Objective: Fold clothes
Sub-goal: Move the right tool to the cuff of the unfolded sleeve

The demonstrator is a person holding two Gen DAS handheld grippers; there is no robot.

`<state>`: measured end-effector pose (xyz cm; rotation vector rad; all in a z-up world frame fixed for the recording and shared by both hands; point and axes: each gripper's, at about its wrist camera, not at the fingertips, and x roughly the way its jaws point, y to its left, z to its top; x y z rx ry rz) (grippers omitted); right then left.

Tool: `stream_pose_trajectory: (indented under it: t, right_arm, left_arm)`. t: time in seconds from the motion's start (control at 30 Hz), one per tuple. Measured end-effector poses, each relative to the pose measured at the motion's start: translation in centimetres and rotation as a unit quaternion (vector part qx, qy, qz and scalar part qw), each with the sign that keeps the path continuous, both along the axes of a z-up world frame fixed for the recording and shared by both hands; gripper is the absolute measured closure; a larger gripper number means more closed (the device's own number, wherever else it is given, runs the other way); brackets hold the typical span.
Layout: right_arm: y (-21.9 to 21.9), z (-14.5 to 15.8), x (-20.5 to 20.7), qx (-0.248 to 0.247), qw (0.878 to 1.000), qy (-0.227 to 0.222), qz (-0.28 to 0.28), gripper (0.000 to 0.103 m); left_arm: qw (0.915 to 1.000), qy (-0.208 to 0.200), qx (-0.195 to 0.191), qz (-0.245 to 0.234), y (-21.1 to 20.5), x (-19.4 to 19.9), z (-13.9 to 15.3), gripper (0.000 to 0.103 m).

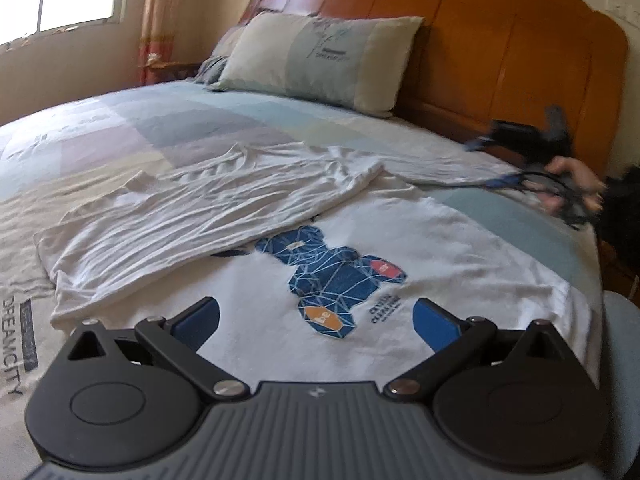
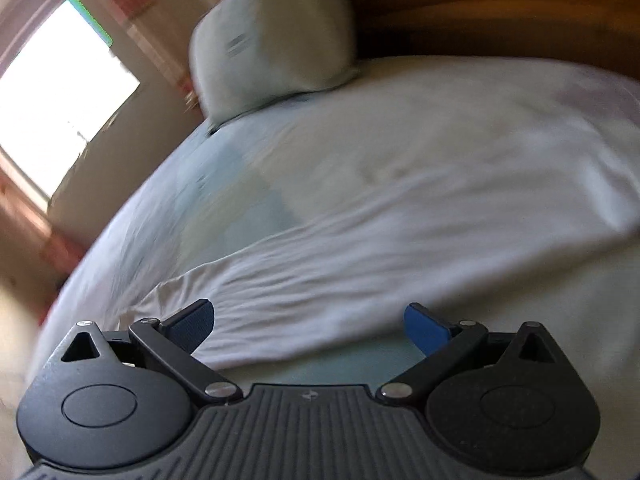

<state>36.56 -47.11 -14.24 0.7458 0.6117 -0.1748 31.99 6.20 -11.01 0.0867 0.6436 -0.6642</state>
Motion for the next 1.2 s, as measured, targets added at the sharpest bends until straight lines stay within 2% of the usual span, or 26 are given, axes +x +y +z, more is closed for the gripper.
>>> stream_pose_trajectory:
  t: [0.13, 0.27, 0.47, 0.87, 1.1, 1.2]
  right_arm:
    - [-2.1, -1.6, -3.9, 0.049, 0.997, -0.056, -0.038, 0.0]
    - [-3.4, -2.4, -4.4, 0.063, 0.993, -0.085, -0.058, 0.0]
    - [-4.0, -2.7, -2.8, 0.042, 0.991, -0.094, -0.085, 0.0]
    - [-4.0, -3.0, 0.2, -0.033, 0.989, -0.092, -0.111, 0.0]
    - [-5.2, -3.2, 2.0, -0.039, 0.989, -0.092, -0.111, 0.0]
    - [-5.3, -2.6, 2.7, -0.038, 0.99, -0.075, -0.112, 0.0]
  left_arm:
    - [0.9999, 0.012, -0.009, 0.007, -0.8, 0.4, -0.5, 0.001]
    - [0.9999, 0.011, -0.008, -0.001, -1.5, 0.3, -0.9, 0.001]
    - [0.9997, 0.026, 0.0, 0.003, -1.7, 0.8, -1.8, 0.001]
    - [0.9994, 0.035, -0.001, 0.003, -1.6, 1.0, -2.3, 0.001]
    - [0.9989, 0.045, -0.004, 0.007, -1.4, 1.4, -2.7, 0.001]
    - [0.999, 0.044, -0.001, 0.005, -1.5, 1.3, -2.7, 0.001]
